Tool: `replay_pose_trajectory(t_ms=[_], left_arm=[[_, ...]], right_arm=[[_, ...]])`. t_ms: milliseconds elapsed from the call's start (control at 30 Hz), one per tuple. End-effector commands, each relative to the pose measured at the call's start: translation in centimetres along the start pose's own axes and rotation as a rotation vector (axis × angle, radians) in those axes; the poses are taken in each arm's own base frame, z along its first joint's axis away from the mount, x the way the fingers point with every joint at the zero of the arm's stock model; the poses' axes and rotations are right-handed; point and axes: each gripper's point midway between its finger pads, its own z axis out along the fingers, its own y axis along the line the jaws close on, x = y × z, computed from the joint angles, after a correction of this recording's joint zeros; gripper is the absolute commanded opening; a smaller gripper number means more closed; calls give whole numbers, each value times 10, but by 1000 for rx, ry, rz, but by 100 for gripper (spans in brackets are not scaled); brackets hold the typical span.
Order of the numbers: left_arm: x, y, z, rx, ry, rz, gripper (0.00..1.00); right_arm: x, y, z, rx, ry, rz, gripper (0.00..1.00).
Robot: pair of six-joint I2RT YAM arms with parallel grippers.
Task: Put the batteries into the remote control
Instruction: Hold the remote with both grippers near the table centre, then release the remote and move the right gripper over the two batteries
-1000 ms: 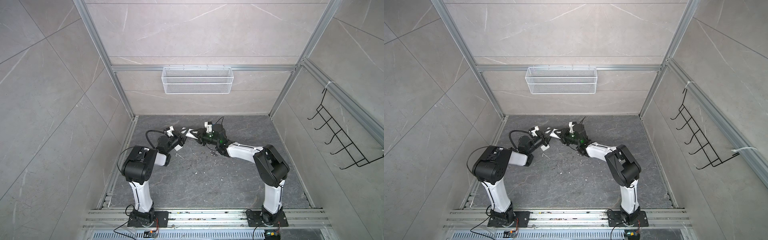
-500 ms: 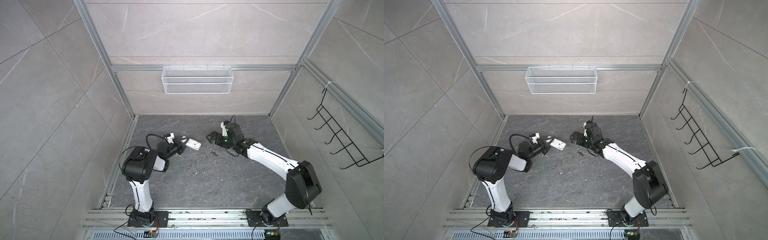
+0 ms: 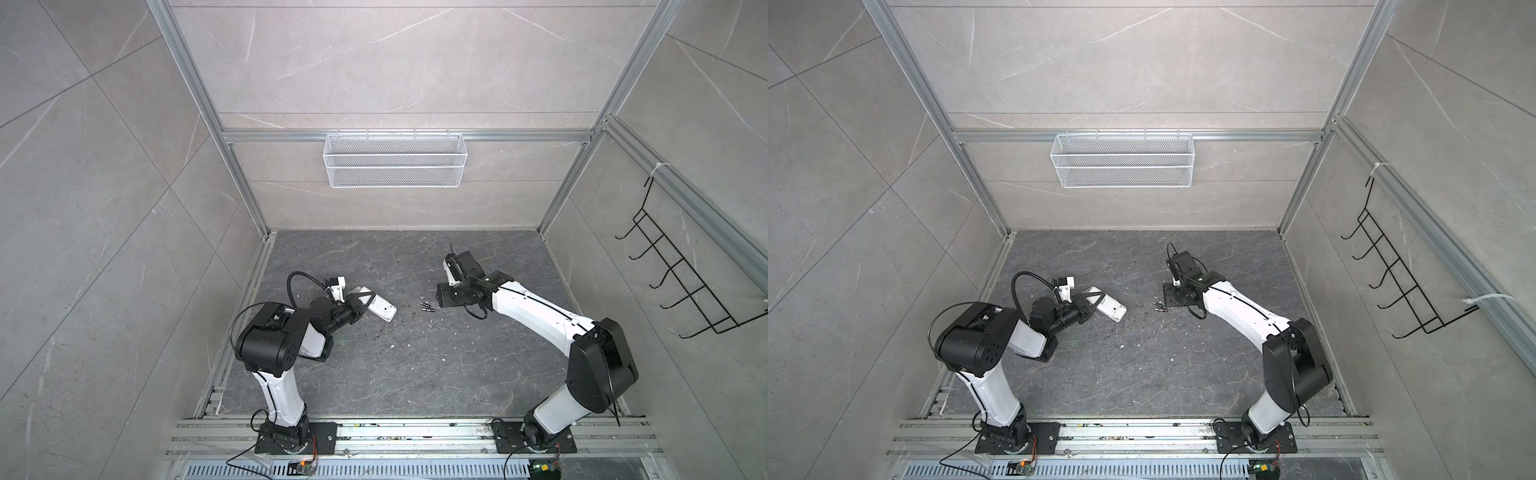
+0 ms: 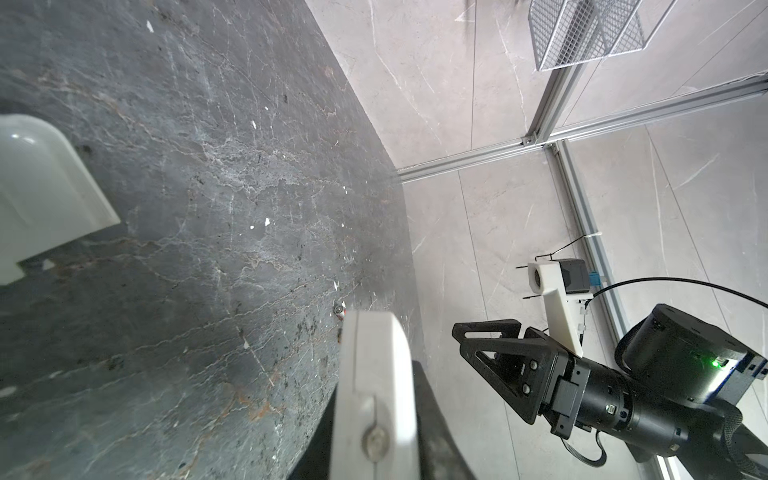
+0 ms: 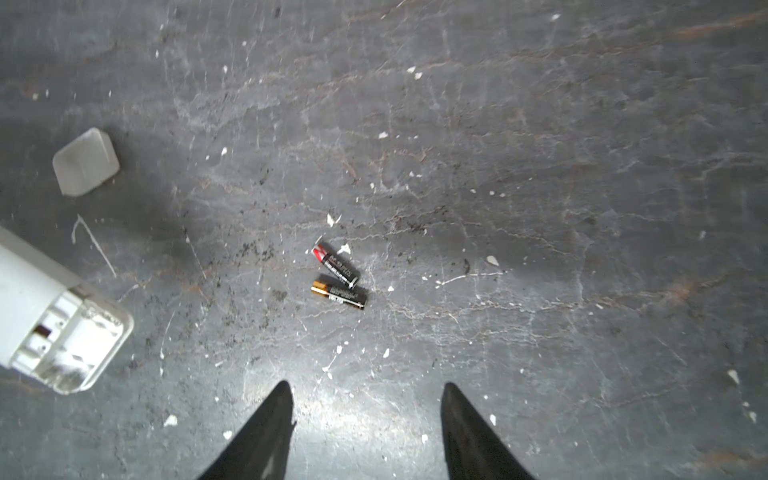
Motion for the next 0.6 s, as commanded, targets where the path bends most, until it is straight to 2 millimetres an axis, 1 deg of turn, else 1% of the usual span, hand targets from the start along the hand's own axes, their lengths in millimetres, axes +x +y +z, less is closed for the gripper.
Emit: replay_pose_trajectory(t_ms=[0,100,367,433,567], left_arm=[[-10,-17,3,66,-8,131,0],[-12,-13,6,61,-8,105,0],[-12,-5,11,55,12,40,0],[-11,-6,12,59,18,38,0],[-12,-4,12,58,20,37,0]], right_arm=[[13,20,8,-106,90,-98,57],[19,28,19,-138,150,-136,57],[30,25,55,-118,215,-171,60],[30,22,62,-98,228,-170,65],[27,18,74,-70,240,-180,67]])
